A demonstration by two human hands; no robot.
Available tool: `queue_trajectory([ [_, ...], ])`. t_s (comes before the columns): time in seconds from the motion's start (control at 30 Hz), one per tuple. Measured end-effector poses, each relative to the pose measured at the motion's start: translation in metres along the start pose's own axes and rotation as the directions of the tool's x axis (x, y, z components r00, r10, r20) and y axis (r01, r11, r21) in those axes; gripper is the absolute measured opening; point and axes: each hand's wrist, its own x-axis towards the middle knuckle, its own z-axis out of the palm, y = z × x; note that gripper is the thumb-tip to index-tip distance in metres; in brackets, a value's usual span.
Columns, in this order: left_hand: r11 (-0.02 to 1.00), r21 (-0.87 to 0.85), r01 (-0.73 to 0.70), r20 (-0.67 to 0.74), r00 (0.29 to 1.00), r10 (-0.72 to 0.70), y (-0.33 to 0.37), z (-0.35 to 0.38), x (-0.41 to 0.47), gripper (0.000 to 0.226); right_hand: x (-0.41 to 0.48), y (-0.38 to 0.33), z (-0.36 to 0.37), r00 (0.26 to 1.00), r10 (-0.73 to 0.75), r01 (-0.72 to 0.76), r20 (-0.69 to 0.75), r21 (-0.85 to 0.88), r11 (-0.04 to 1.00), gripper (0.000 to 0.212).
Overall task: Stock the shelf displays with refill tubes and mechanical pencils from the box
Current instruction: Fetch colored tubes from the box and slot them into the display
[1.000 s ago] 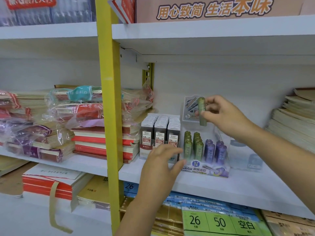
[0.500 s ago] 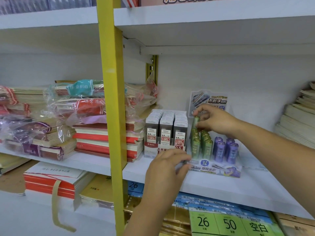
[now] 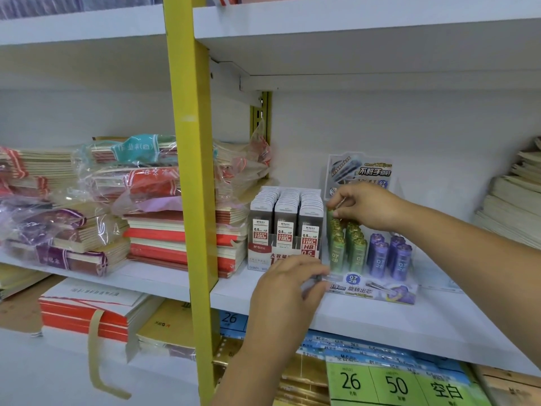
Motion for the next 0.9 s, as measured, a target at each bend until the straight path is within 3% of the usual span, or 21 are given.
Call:
queue_trajectory([
  [0.2, 1.0, -0.024, 0.003, 0.029, 1.0, -0.003, -0.001, 0.0, -0.001, 0.026, -0.011, -0.005, -0.008, 0.992, 0.065, -0.065, 0.11, -0.006, 0.998, 0.018],
  [0.3, 1.0, 0.003, -0.03, 0.002, 1.0, 0.03, 0.005, -0.005, -0.007, 0.028, -0.035, -0.012, -0.016, 0.985, -0.068, 0.069, -0.159, 0.002, 0.998, 0.031],
  [0.37, 0.995, 0.059, -0.084, -0.076, 0.993, 0.088, 0.012, -0.01, -0.019, 0.024, -0.067, -0.022, -0.018, 0.914, -0.152, 0.194, -0.376, 0.078, 0.978, 0.034],
  [0.43, 0.982, 0.135, -0.133, -0.139, 0.979, 0.151, 0.019, -0.016, -0.038, 0.019, -0.107, -0.029, -0.016, 0.857, -0.207, 0.318, -0.471, 0.169, 0.933, 0.037],
  [0.5, 0.963, 0.184, -0.197, -0.094, 0.972, 0.217, 0.022, -0.018, -0.063, 0.016, -0.155, -0.028, -0.006, 0.854, -0.23, 0.384, -0.467, 0.267, 0.884, 0.036],
  [0.6, 0.961, 0.149, -0.234, 0.139, 0.967, 0.214, 0.016, -0.012, -0.115, 0.015, -0.224, -0.012, 0.027, 0.919, -0.174, 0.316, -0.353, 0.397, 0.862, 0.028],
  [0.7, 0.997, 0.065, -0.029, 0.422, 0.907, -0.001, -0.001, 0.008, -0.181, 0.017, -0.279, 0.025, 0.085, 0.996, 0.011, 0.026, -0.085, 0.426, 0.905, 0.027],
  [0.8, 0.966, 0.097, 0.239, 0.624, 0.741, -0.246, -0.026, 0.044, -0.246, 0.02, -0.32, 0.078, 0.157, 0.934, 0.239, -0.318, 0.264, 0.317, 0.893, 0.021],
  [0.9, 0.879, 0.182, 0.44, 0.749, 0.517, -0.414, -0.049, 0.086, -0.292, 0.032, -0.356, 0.126, 0.223, 0.81, 0.409, -0.51, 0.42, 0.159, 0.845, 0.026],
])
